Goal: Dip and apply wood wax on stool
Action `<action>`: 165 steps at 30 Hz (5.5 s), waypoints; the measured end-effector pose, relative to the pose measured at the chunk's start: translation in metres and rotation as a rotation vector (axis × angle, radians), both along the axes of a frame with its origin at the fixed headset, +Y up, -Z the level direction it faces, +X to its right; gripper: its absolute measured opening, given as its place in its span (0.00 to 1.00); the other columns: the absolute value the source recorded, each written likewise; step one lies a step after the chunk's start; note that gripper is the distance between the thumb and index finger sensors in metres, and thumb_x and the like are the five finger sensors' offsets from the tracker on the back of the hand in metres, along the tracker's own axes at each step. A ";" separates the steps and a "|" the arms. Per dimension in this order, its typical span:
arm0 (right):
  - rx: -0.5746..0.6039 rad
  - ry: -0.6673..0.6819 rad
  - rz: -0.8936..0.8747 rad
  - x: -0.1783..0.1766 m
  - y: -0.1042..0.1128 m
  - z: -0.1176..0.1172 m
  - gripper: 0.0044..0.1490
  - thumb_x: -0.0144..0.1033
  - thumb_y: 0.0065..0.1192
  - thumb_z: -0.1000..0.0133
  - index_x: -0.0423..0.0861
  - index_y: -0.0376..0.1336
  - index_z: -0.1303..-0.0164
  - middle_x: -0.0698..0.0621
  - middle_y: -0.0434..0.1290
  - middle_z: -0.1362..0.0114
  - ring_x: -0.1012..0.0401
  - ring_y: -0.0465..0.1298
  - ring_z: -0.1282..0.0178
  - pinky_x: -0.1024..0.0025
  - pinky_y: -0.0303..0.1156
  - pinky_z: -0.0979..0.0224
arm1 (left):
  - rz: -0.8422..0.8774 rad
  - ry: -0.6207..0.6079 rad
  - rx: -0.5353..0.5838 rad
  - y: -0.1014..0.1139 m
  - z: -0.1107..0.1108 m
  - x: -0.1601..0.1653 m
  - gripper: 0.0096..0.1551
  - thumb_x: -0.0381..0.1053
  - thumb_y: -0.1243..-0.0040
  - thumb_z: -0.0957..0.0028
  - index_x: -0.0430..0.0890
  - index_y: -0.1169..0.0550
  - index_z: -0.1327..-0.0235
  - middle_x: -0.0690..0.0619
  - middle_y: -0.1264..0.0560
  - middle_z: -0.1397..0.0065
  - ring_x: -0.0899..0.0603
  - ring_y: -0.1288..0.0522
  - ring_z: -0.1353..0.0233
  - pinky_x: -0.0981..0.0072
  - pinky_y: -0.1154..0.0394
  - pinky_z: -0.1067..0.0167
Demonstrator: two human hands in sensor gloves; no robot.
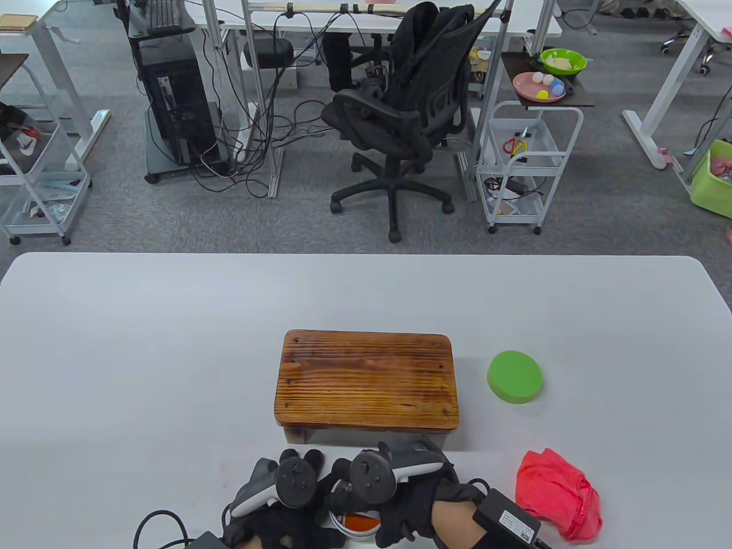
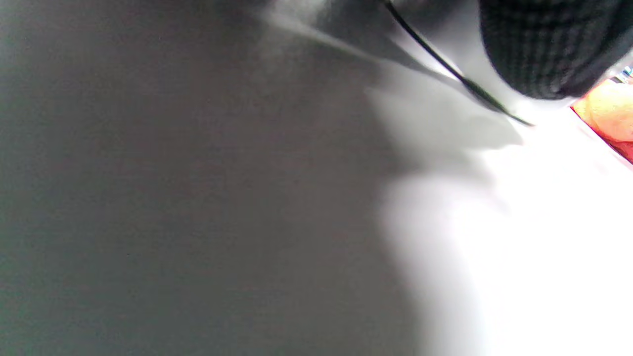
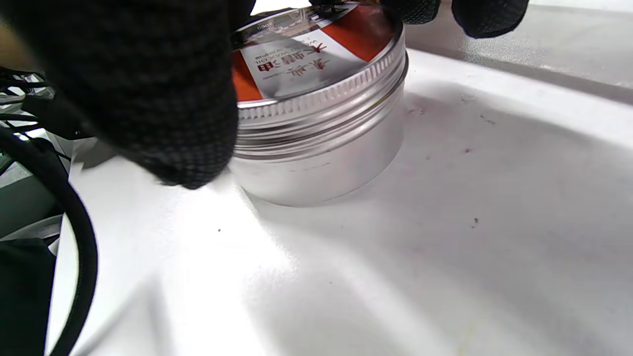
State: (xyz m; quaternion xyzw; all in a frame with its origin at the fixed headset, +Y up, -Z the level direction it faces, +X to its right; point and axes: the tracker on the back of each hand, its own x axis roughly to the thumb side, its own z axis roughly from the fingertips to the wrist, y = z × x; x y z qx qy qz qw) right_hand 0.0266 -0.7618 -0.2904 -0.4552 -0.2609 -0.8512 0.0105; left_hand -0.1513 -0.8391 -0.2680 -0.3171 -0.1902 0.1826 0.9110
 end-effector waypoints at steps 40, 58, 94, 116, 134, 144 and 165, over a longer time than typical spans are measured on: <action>0.037 0.004 -0.012 0.000 0.000 0.005 0.50 0.47 0.84 0.54 0.67 0.51 0.29 0.56 0.43 0.15 0.50 0.52 0.15 0.41 0.58 0.18 | -0.001 0.008 0.001 0.000 -0.001 -0.002 0.52 0.78 0.39 0.49 0.68 0.55 0.23 0.51 0.79 0.17 0.30 0.85 0.25 0.23 0.80 0.40; 0.187 -0.081 -0.041 -0.006 -0.003 0.015 0.46 0.59 0.78 0.53 0.60 0.56 0.29 0.51 0.56 0.19 0.48 0.66 0.27 0.48 0.67 0.24 | -0.002 0.007 0.002 0.000 -0.002 -0.002 0.51 0.78 0.40 0.49 0.69 0.55 0.23 0.49 0.79 0.17 0.29 0.85 0.25 0.22 0.80 0.40; 0.130 -0.049 -0.004 -0.013 -0.004 0.011 0.48 0.56 0.77 0.53 0.55 0.54 0.28 0.44 0.55 0.22 0.41 0.68 0.31 0.64 0.74 0.32 | -0.002 0.004 0.001 0.000 -0.001 -0.002 0.54 0.78 0.39 0.50 0.68 0.56 0.23 0.51 0.79 0.17 0.30 0.85 0.25 0.23 0.80 0.40; -0.026 0.069 0.040 -0.017 0.000 -0.001 0.45 0.47 0.85 0.55 0.66 0.57 0.33 0.58 0.49 0.16 0.50 0.55 0.16 0.47 0.61 0.18 | 0.006 0.006 -0.001 0.000 -0.001 -0.002 0.51 0.78 0.40 0.49 0.68 0.55 0.23 0.51 0.78 0.17 0.30 0.85 0.25 0.23 0.80 0.40; 0.387 -0.264 -0.085 -0.012 -0.009 0.028 0.50 0.73 0.67 0.59 0.58 0.59 0.30 0.46 0.66 0.28 0.47 0.77 0.44 0.70 0.79 0.48 | -0.004 0.005 0.004 0.000 -0.001 -0.002 0.52 0.78 0.41 0.49 0.68 0.55 0.23 0.51 0.78 0.17 0.30 0.84 0.25 0.22 0.80 0.40; 0.331 -0.274 -0.063 -0.005 -0.005 0.029 0.53 0.74 0.67 0.57 0.57 0.55 0.26 0.46 0.60 0.20 0.45 0.74 0.34 0.61 0.78 0.38 | -0.003 0.018 0.057 0.009 0.001 -0.005 0.50 0.78 0.40 0.49 0.66 0.52 0.23 0.44 0.73 0.15 0.25 0.78 0.24 0.18 0.73 0.37; 0.736 -0.665 -0.434 0.135 0.112 0.042 0.56 0.71 0.67 0.57 0.55 0.57 0.20 0.41 0.59 0.15 0.37 0.63 0.20 0.32 0.62 0.25 | -0.052 0.358 0.684 0.174 0.030 -0.114 0.58 0.77 0.36 0.56 0.56 0.42 0.15 0.38 0.51 0.10 0.21 0.57 0.17 0.17 0.58 0.30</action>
